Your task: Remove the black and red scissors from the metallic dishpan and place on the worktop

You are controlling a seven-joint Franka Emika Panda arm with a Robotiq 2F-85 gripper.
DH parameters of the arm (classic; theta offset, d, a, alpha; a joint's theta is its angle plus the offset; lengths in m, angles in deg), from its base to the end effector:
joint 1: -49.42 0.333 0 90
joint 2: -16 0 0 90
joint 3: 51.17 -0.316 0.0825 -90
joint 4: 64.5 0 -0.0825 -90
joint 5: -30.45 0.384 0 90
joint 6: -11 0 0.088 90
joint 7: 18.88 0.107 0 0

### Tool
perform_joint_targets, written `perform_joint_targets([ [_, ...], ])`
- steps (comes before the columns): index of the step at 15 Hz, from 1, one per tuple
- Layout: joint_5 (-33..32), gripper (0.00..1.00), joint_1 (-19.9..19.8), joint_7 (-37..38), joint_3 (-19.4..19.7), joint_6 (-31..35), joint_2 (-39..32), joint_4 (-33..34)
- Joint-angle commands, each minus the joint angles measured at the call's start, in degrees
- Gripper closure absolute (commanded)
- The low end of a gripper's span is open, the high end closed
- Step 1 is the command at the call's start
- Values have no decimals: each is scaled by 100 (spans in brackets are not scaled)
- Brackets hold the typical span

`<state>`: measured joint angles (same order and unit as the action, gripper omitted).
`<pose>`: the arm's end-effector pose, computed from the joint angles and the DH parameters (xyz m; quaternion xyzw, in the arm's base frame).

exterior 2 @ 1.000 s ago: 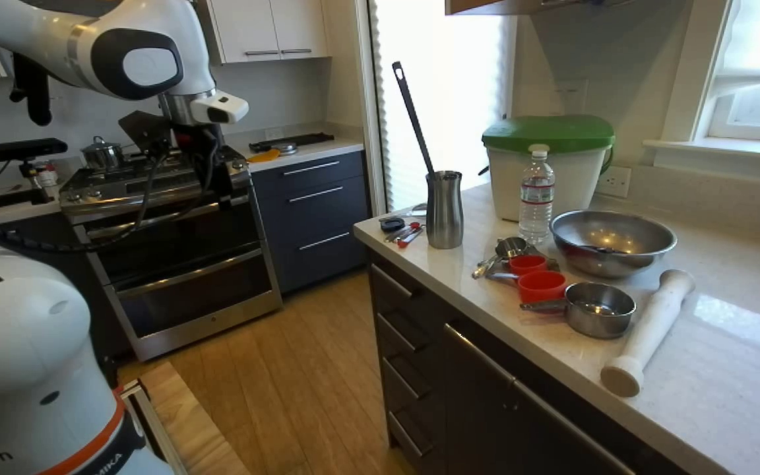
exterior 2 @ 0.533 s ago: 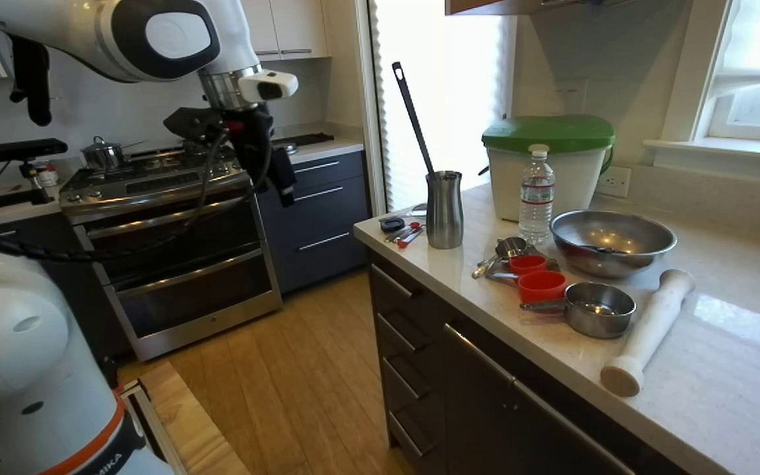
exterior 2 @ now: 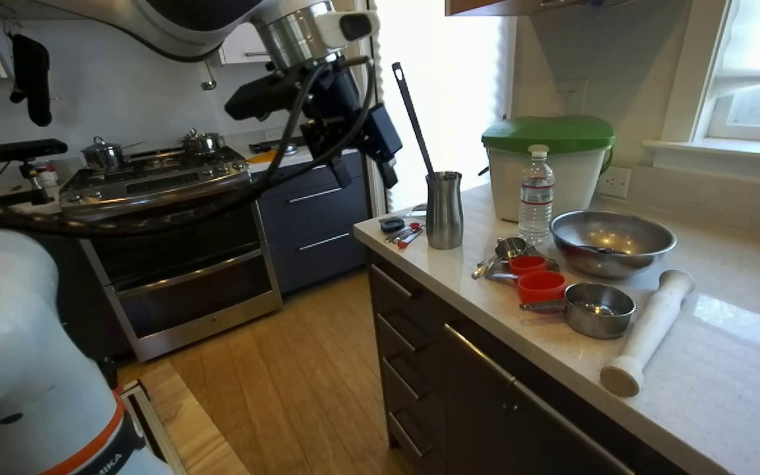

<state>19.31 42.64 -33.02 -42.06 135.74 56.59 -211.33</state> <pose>0.3507 -0.1133 0.5215 0.9859 0.0375 0.1454 0.0738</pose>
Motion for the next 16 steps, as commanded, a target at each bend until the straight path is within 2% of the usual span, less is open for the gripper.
perform_joint_targets([
  [1,-15,0,-12,-207,156,193,-132,158],
  [4,3,0,-27,-518,385,388,-477,482],
  [11,8,0,5,-523,373,400,-573,540],
  [12,75,0,-25,-306,325,347,-655,687],
  [16,704,0,-20,21,632,48,-1583,1652],
])
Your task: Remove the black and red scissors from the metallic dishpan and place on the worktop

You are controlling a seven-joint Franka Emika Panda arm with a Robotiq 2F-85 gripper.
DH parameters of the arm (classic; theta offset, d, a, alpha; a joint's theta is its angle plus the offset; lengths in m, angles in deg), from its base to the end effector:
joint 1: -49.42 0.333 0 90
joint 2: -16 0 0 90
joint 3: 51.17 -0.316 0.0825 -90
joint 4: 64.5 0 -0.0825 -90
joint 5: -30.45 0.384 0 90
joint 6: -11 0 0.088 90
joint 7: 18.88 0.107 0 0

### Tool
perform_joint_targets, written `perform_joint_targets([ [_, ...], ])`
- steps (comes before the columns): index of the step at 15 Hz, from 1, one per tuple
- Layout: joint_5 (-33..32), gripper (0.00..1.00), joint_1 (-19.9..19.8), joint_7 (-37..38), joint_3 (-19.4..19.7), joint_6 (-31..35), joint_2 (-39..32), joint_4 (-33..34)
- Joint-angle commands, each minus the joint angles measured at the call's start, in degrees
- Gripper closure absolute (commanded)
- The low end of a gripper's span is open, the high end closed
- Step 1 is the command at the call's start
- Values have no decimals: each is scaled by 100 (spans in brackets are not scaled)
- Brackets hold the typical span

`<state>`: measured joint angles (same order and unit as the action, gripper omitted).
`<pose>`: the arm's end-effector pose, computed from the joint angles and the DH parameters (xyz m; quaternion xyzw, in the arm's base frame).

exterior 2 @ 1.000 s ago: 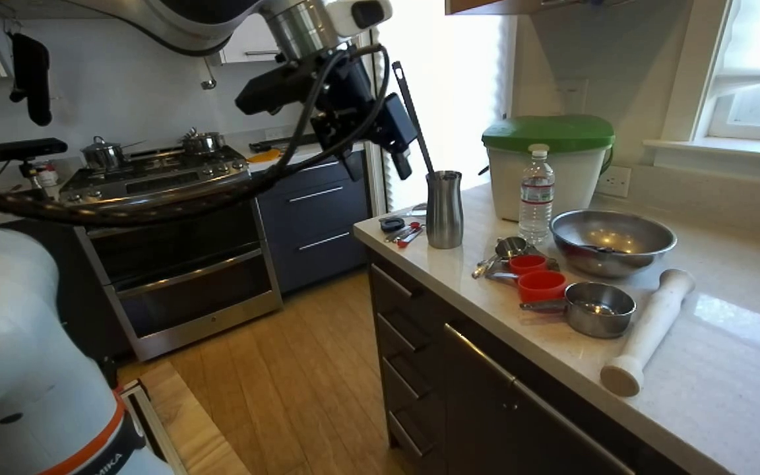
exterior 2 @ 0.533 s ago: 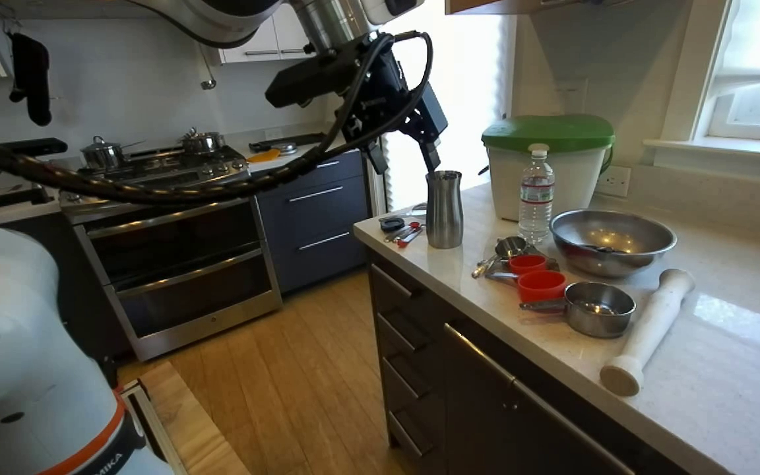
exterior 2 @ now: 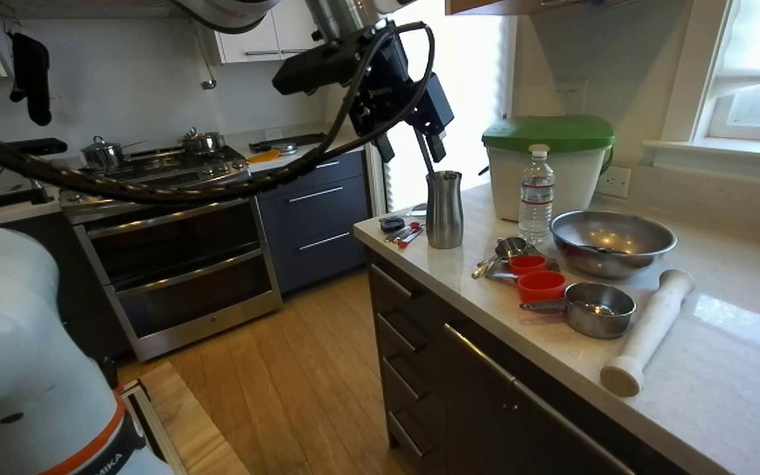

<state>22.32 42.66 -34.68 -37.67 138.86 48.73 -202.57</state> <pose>0.3852 -0.1600 0.5490 0.9817 -0.0002 0.1816 0.0566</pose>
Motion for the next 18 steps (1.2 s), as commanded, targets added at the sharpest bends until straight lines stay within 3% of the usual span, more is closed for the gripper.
perform_joint_targets([
  [1,483,0,-88,309,229,-260,-1059,1009],
  [5,1465,0,-108,213,686,-622,-2244,2100],
  [9,3130,0,-360,-314,1018,-1112,-3337,2980],
  [18,5991,0,-1809,-413,658,-1995,-5041,3826],
])
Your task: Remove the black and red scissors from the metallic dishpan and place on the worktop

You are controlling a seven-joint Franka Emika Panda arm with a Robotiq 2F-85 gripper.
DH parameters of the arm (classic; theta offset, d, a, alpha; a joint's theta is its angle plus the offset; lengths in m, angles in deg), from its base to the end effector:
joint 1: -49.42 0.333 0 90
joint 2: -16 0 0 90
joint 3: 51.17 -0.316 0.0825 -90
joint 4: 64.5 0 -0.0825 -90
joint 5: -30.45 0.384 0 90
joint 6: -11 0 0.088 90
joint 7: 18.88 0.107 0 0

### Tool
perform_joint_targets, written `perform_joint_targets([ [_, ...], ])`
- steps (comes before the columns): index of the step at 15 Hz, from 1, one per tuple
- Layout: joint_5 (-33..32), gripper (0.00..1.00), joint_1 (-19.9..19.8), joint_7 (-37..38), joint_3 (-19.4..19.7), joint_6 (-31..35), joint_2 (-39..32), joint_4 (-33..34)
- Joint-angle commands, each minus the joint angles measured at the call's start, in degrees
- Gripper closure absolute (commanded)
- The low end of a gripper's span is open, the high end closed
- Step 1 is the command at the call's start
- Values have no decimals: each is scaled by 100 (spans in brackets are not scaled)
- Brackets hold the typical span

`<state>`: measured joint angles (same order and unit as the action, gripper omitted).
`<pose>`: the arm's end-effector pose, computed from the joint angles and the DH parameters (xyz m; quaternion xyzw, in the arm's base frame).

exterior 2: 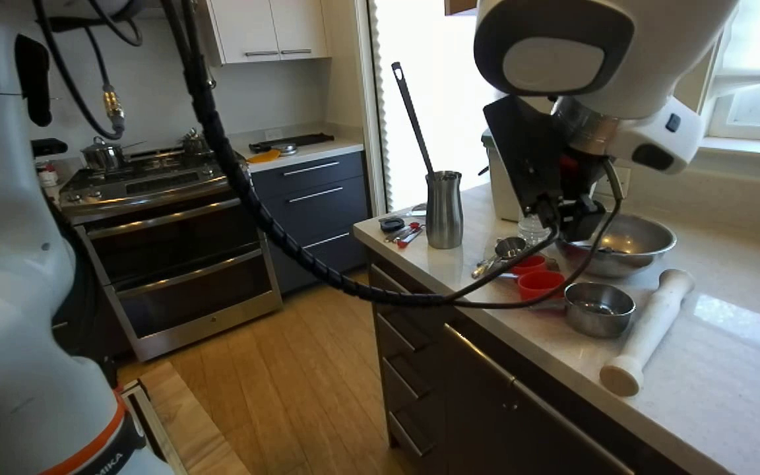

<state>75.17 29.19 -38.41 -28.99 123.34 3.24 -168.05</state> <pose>0.4967 -0.3721 0.4366 -0.8903 0.3340 -0.1422 0.2749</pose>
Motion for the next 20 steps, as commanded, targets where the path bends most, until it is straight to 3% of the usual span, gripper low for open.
perform_joint_targets([
  [1,960,0,-576,-38,-259,-565,-622,438],
  [2,1103,0,-658,-23,-285,-633,-751,512],
  [3,726,0,-499,13,-252,-357,-437,237],
  [11,1037,0,-662,36,-325,-435,-804,539],
  [20,2454,0,-1326,29,-538,-1048,-1792,1115],
])
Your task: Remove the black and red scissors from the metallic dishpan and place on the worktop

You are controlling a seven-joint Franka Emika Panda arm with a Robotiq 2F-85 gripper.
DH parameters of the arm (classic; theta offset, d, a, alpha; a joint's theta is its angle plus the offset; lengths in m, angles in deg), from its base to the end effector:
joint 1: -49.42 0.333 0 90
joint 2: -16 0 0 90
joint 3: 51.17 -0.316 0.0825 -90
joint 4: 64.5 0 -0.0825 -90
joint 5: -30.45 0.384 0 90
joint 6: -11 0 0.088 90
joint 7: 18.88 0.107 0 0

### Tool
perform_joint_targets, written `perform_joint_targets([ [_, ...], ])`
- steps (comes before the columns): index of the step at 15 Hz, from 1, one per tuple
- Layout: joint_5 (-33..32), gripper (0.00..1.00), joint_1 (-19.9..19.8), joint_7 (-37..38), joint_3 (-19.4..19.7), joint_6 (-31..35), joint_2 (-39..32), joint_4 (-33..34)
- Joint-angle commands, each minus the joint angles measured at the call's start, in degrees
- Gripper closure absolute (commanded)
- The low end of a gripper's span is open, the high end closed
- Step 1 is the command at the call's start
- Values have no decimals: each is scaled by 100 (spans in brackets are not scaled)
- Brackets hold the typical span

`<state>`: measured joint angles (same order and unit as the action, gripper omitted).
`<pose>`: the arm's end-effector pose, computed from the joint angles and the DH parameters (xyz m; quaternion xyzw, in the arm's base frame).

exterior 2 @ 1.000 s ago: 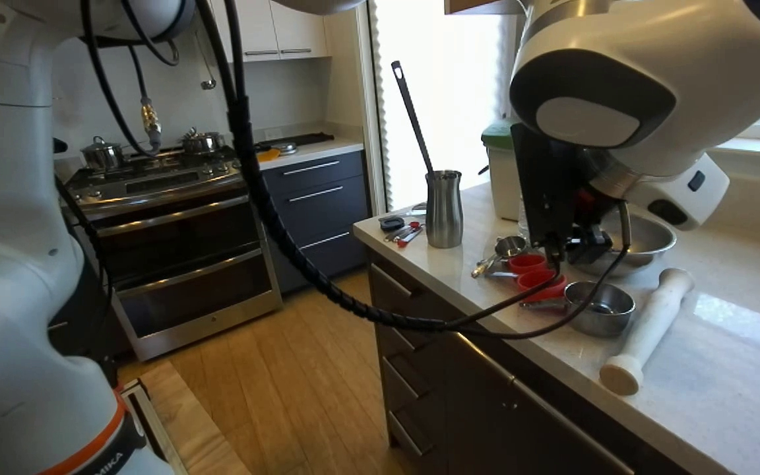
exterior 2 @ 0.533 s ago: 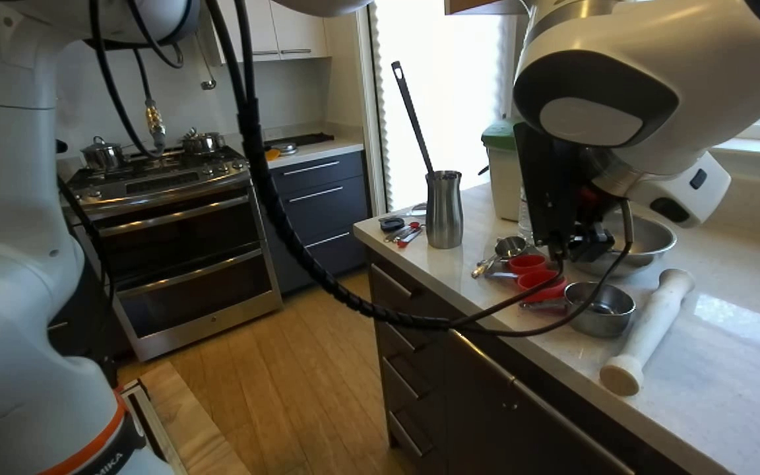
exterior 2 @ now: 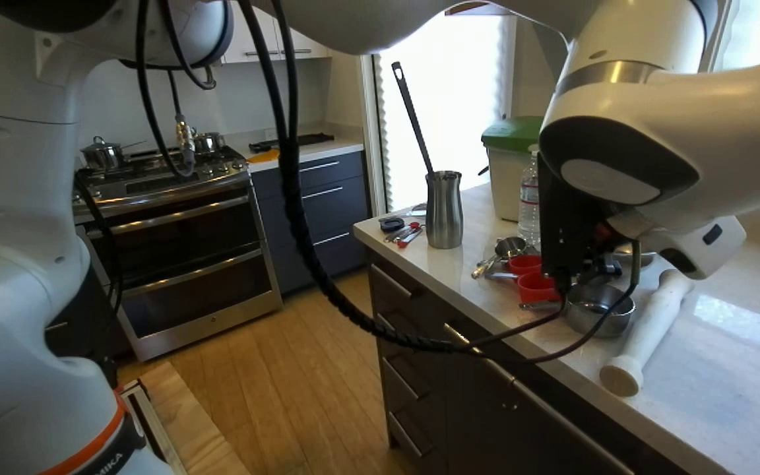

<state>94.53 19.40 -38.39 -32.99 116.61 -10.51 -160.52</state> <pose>0.5093 -0.4258 0.3547 -0.7968 0.4157 -0.1472 0.4131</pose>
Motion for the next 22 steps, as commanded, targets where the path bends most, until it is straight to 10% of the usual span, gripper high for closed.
perform_joint_targets([
  [1,682,0,-431,46,-150,-485,-516,436],
  [10,1517,3,-837,174,-294,-934,-1076,1100],
  [14,1626,39,-801,213,-367,-837,-1227,1320],
  [22,1558,67,-803,273,-410,-821,-1500,1597],
])
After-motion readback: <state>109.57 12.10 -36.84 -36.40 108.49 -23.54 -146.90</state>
